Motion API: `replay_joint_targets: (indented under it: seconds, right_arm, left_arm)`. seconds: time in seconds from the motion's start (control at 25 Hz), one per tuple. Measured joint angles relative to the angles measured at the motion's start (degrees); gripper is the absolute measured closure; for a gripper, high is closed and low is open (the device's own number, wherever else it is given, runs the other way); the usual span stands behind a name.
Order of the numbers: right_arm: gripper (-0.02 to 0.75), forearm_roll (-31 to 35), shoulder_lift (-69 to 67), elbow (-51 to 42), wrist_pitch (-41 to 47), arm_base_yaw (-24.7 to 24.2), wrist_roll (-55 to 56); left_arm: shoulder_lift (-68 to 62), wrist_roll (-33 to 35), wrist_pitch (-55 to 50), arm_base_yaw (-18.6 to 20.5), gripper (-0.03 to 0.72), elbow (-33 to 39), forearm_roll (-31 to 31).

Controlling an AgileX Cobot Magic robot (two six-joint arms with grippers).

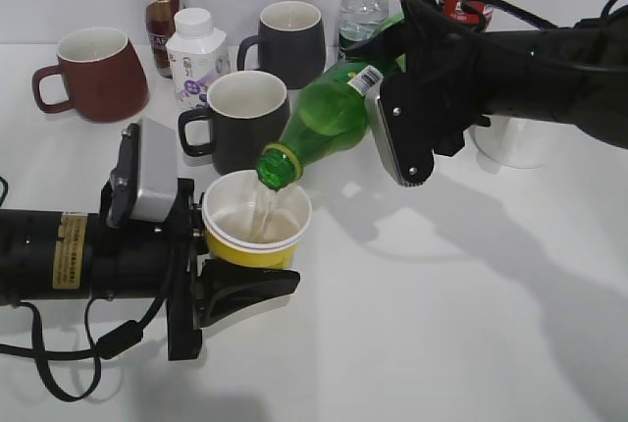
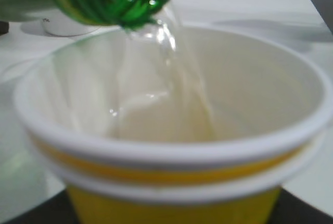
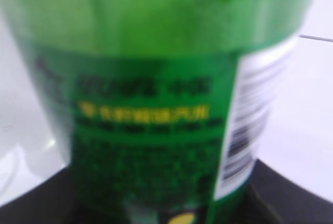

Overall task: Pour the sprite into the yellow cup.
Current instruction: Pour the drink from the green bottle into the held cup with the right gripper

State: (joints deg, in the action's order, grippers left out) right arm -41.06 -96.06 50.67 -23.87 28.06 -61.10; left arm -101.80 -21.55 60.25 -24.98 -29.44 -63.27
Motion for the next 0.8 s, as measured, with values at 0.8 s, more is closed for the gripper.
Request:
replay_joint_targets:
  seconds: [0.8]
  right_arm:
    - [0.371, 0.4, 0.0, 0.0, -1.8, 0.0, -0.8]
  left_arm:
    - [0.0, 0.0, -0.3, 0.0, 0.300, 0.0, -0.1]
